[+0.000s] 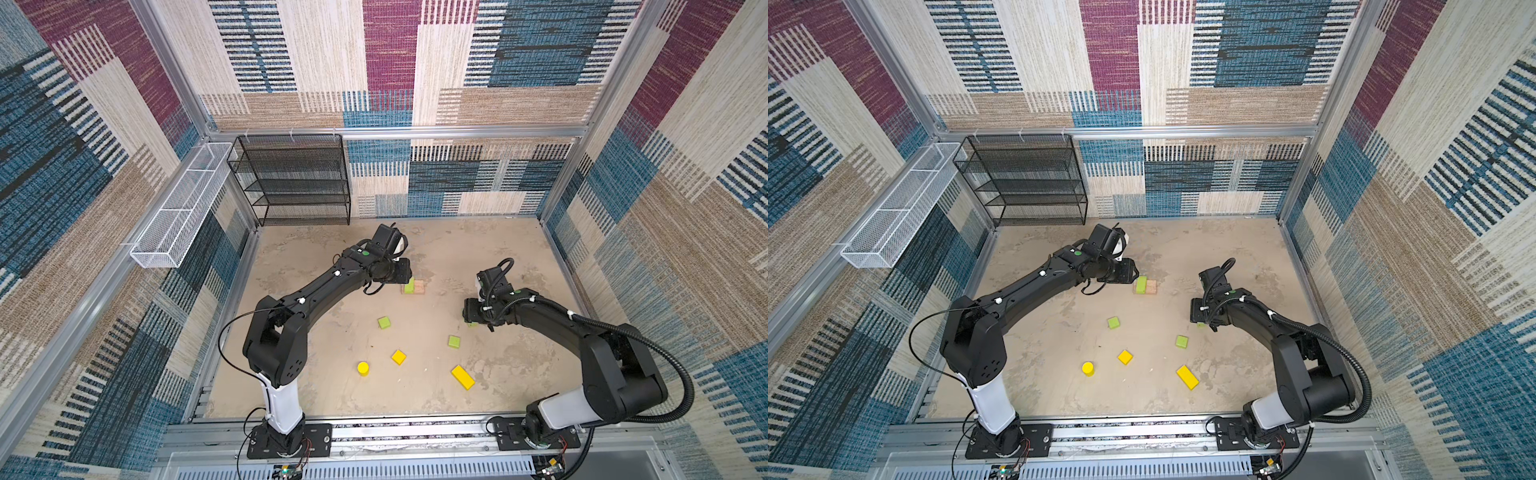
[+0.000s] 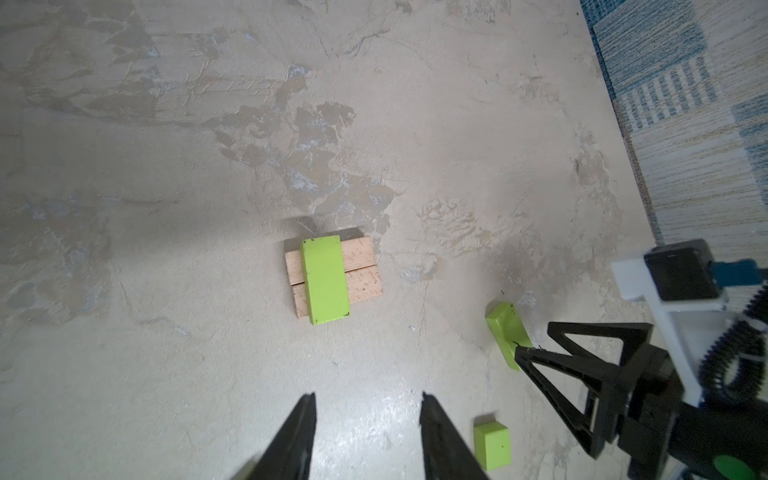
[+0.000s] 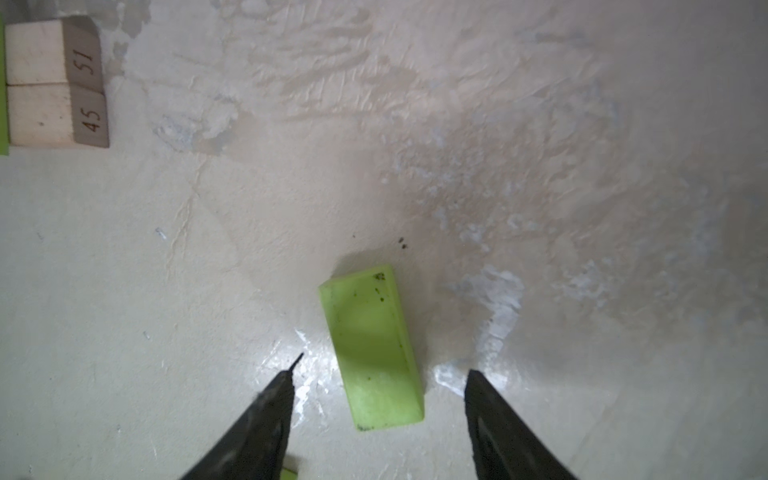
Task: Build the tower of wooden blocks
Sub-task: 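Close the right gripper on the long lime-green block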
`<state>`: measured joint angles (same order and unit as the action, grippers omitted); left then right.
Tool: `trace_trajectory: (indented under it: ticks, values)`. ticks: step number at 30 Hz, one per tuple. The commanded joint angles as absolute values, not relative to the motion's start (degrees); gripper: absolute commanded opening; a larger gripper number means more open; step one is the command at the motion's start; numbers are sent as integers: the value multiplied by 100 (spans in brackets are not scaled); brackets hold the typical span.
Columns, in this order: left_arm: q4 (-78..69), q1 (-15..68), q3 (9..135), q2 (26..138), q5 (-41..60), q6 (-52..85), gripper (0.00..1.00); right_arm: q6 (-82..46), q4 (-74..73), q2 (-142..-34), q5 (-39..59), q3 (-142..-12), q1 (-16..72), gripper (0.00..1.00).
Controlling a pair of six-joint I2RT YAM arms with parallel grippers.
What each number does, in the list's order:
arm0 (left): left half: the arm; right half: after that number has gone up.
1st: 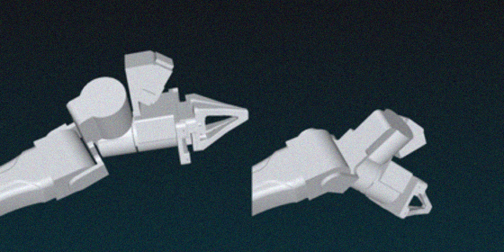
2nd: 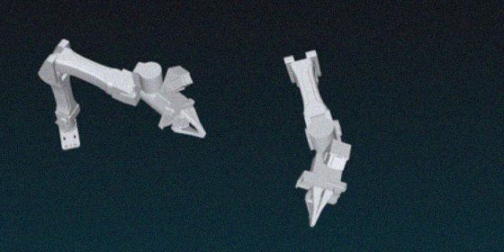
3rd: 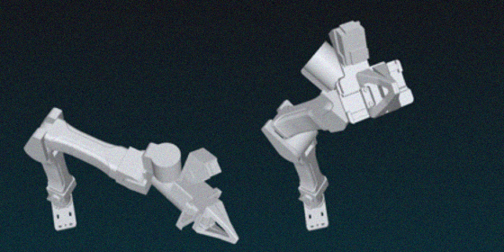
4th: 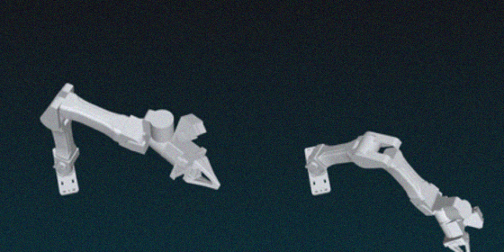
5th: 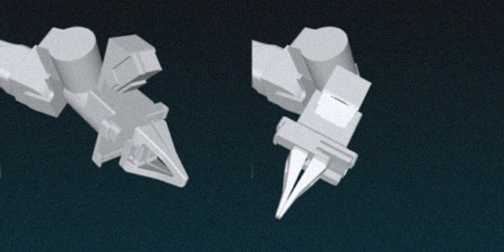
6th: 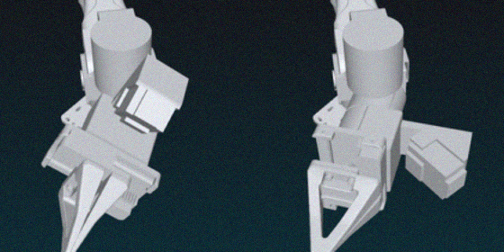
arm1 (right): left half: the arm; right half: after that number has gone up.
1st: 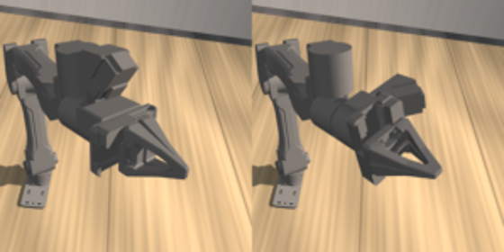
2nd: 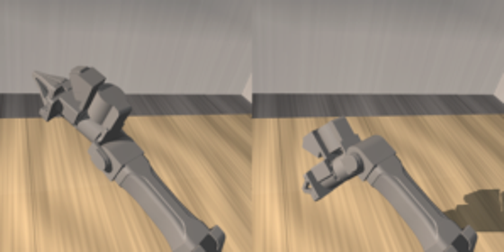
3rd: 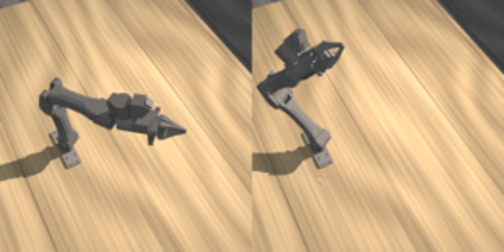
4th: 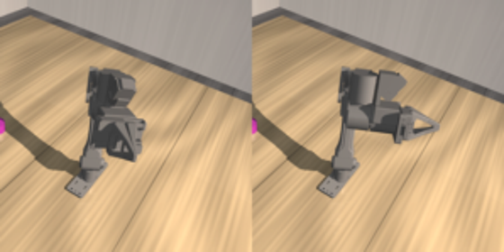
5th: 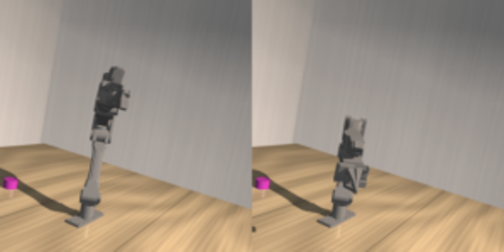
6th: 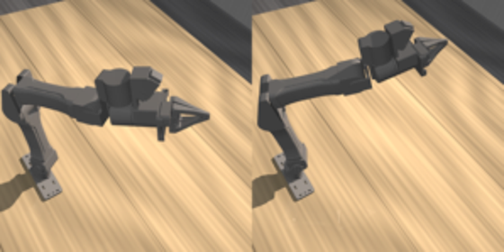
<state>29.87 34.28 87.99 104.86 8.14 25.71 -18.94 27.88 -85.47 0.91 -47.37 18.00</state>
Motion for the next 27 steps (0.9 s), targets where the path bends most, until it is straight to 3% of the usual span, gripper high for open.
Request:
trace_trajectory:
  ticks: [1, 9, 23, 27]
  values:
    - [2713, 3385, 8694, 10381, 939, 2678, 45, -1836, 2777, -8701, 0, -4846, 1850, 67]
    - [2739, 3204, 8557, 10354, 947, 2713, 45, -1776, 2937, -9027, -209, -5045, 1987, 64]
    - [2610, 3118, 8480, 10371, 1134, 2790, 44, -1845, 3017, -9199, -310, -5132, 2165, 43]
    - [2602, 3107, 8469, 10372, 1143, 2799, 44, -1871, 3050, -9231, -368, -5176, 2183, 31]
